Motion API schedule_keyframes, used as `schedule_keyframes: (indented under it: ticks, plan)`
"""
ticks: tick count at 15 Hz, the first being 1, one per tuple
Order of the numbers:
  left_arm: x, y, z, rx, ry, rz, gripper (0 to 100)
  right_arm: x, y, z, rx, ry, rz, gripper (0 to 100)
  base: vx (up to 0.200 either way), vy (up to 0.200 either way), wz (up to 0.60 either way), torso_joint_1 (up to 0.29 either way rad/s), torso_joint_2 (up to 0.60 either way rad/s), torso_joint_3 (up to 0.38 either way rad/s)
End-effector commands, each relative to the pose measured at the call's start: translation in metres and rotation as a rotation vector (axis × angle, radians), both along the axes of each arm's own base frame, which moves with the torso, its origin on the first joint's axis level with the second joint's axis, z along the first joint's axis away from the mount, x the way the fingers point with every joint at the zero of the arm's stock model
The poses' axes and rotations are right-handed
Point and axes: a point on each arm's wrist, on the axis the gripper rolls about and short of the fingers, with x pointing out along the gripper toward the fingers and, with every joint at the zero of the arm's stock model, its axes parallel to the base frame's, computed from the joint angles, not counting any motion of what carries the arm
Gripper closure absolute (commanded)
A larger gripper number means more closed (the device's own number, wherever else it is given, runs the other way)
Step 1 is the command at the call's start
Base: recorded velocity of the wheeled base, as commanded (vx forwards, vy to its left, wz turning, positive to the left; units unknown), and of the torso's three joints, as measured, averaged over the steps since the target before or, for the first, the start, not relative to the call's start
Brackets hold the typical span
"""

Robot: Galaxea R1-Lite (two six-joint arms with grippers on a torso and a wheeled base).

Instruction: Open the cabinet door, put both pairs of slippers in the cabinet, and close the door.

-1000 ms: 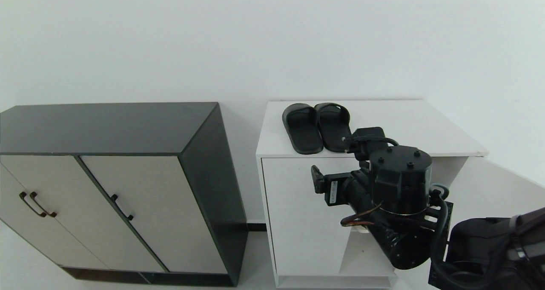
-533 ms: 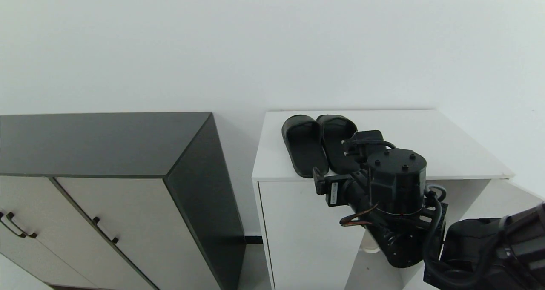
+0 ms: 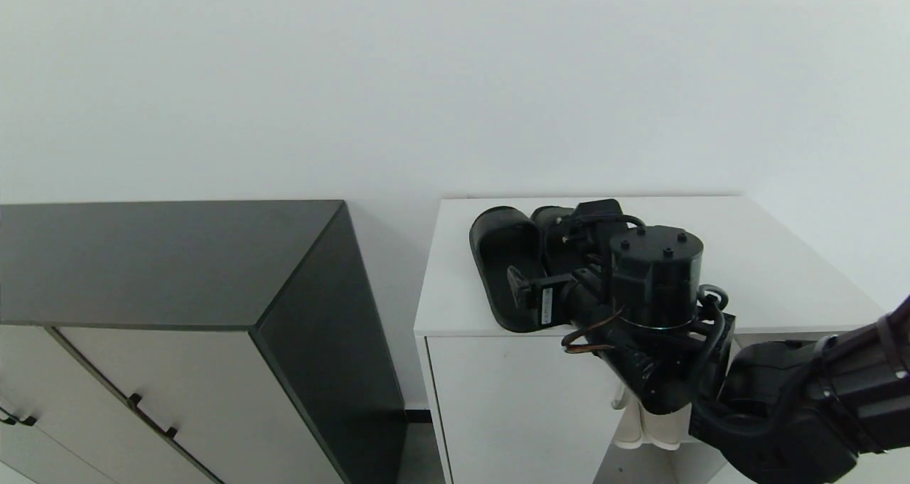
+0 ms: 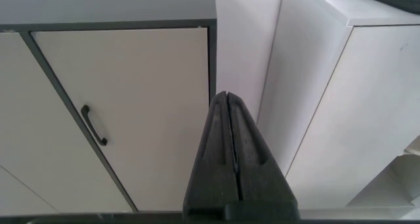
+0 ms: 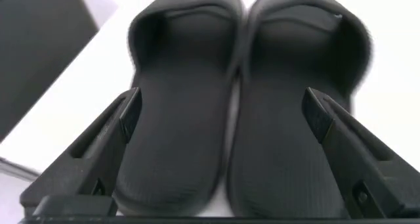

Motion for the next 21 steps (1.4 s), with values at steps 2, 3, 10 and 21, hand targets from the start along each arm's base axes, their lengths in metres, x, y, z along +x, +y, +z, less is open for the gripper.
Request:
schedule_keyframes:
  ticks: [2, 3, 10, 21]
  plan:
    - [0.000, 0.000, 0.000, 0.000, 0.001, -0.001, 100, 0.005, 0.004, 0.005, -0.025, 0.022, 0.001, 0, 0.000, 0.000, 0.00, 0.000, 0.00, 0.000]
    - [0.000, 0.000, 0.000, 0.000, 0.001, -0.001, 100, 0.006, 0.005, 0.007, -0.033, 0.030, 0.000, 0, 0.000, 0.000, 0.00, 0.000, 0.00, 0.000]
    - [0.000, 0.000, 0.000, 0.000, 0.001, 0.001, 100, 0.036, 0.023, 0.001, -0.059, 0.067, -0.016, 0, 0.000, 0.000, 0.00, 0.000, 0.00, 0.000]
    - [0.000, 0.000, 0.000, 0.000, 0.001, -0.001, 100, 0.078, 0.028, -0.008, -0.040, 0.042, -0.079, 100, 0.000, 0.000, 0.00, 0.000, 0.00, 0.000]
